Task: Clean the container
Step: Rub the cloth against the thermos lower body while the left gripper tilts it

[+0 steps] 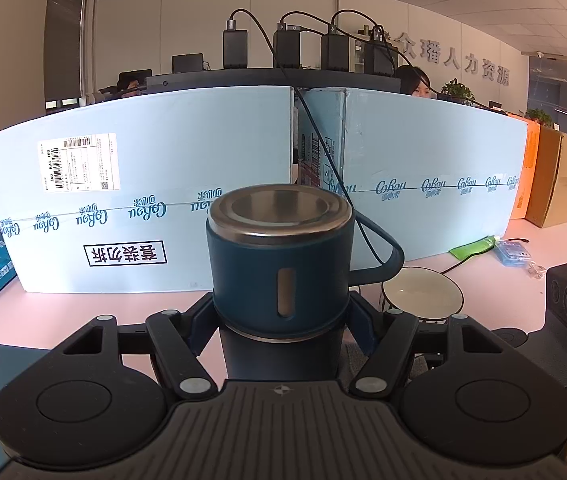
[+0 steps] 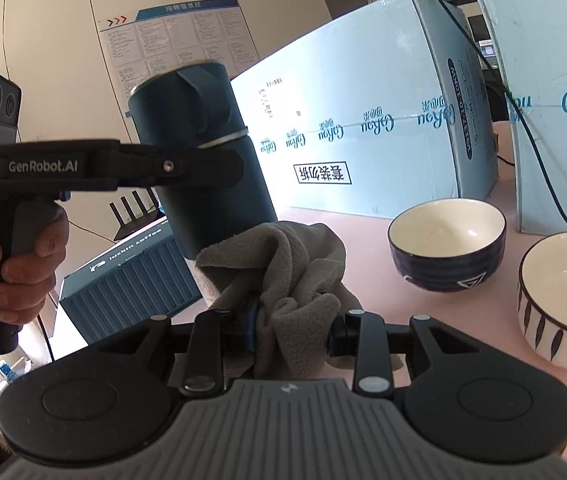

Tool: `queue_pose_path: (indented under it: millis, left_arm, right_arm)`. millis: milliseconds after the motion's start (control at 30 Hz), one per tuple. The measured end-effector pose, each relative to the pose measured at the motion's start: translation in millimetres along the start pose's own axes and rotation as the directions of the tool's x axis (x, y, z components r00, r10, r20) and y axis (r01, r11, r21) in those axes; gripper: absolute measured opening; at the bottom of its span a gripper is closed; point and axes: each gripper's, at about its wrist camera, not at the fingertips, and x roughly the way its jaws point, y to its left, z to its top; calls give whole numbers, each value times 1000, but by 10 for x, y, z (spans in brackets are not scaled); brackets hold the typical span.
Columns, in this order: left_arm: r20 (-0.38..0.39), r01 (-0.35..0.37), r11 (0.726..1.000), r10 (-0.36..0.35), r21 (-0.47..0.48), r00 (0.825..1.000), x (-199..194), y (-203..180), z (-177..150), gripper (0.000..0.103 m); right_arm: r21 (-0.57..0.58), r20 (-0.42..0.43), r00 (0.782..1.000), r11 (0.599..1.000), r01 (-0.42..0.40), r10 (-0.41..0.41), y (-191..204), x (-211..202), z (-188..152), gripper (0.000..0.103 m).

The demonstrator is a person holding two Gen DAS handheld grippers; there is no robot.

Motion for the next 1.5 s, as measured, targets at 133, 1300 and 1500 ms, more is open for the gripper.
queue_pose_path:
  millis: [133,1300,1500]
  left_arm:
    - [2,1,1000,-1,2,1000,-1,-9,-2,63]
    - [5,3,1000,-3,-16,1000,-27,-11,-18,63]
    - [5,8,1000,-8,-13,1000,-24,-13,-14,63]
  right_arm:
    - [9,-62,998,1000,6,-5,-32,105,-59,35]
    - [66,-116,988,992,107,-99,-305,193,252,35]
    - [140,-69,997,989,46,-37,-233,-66,467,35]
